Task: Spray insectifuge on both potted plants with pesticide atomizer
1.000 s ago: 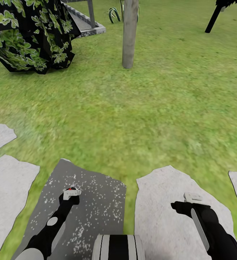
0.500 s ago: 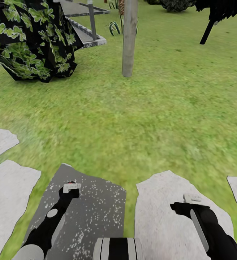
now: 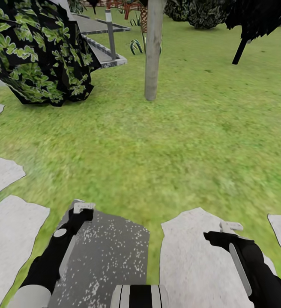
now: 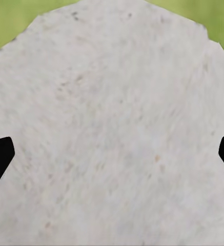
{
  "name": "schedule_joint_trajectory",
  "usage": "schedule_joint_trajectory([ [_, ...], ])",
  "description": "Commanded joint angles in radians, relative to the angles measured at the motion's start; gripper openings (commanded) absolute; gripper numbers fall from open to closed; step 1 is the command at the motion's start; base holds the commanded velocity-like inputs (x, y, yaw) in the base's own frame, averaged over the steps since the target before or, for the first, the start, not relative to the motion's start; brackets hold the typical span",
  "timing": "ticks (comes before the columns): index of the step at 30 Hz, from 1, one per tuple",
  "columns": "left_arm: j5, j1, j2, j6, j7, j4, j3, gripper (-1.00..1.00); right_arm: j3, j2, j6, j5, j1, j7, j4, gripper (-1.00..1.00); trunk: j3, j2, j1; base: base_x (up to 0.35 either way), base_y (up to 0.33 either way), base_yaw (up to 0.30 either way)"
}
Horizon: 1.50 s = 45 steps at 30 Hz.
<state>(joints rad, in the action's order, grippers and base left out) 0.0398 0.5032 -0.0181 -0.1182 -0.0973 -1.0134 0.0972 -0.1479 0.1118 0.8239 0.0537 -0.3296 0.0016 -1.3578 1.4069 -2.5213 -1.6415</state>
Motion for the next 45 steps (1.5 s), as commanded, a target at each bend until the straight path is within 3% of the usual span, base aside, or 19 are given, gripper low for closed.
schedule_joint_trajectory([
  [1, 0.005, -0.001, 0.000, -0.033, -0.007, -0.030, 0.002, -1.00, -0.001, 0.000, 0.004, 0.006, -0.001, 0.001, -0.001, 1.00, -0.002, 0.000, 0.001, 0.000, 0.000, 0.000],
  [3, 0.005, -0.001, 0.001, -0.088, -0.007, -0.078, -0.012, -1.00, -0.001, 0.000, 0.002, 0.006, -0.001, 0.001, -0.001, 1.00, -0.009, 0.000, 0.001, 0.000, 0.000, 0.000],
  [5, 0.005, -0.001, 0.000, -0.156, -0.007, -0.112, -0.070, -1.00, -0.001, -0.001, -0.001, 0.006, -0.002, 0.001, 0.000, 1.00, -0.017, 0.001, 0.002, 0.000, 0.000, 0.000],
  [8, 0.005, -0.005, 0.000, -0.177, -0.007, -0.121, -0.110, -1.00, -0.001, -0.001, -0.004, 0.007, -0.002, 0.001, -0.004, 1.00, -0.028, 0.002, 0.004, 0.000, 0.000, 0.000],
  [45, 0.002, -0.017, -0.005, -0.187, -0.007, -0.122, -0.117, -1.00, -0.001, -0.003, -0.002, 0.006, -0.002, 0.000, -0.017, 1.00, -0.171, 0.010, 0.020, 0.000, 0.000, 0.000],
])
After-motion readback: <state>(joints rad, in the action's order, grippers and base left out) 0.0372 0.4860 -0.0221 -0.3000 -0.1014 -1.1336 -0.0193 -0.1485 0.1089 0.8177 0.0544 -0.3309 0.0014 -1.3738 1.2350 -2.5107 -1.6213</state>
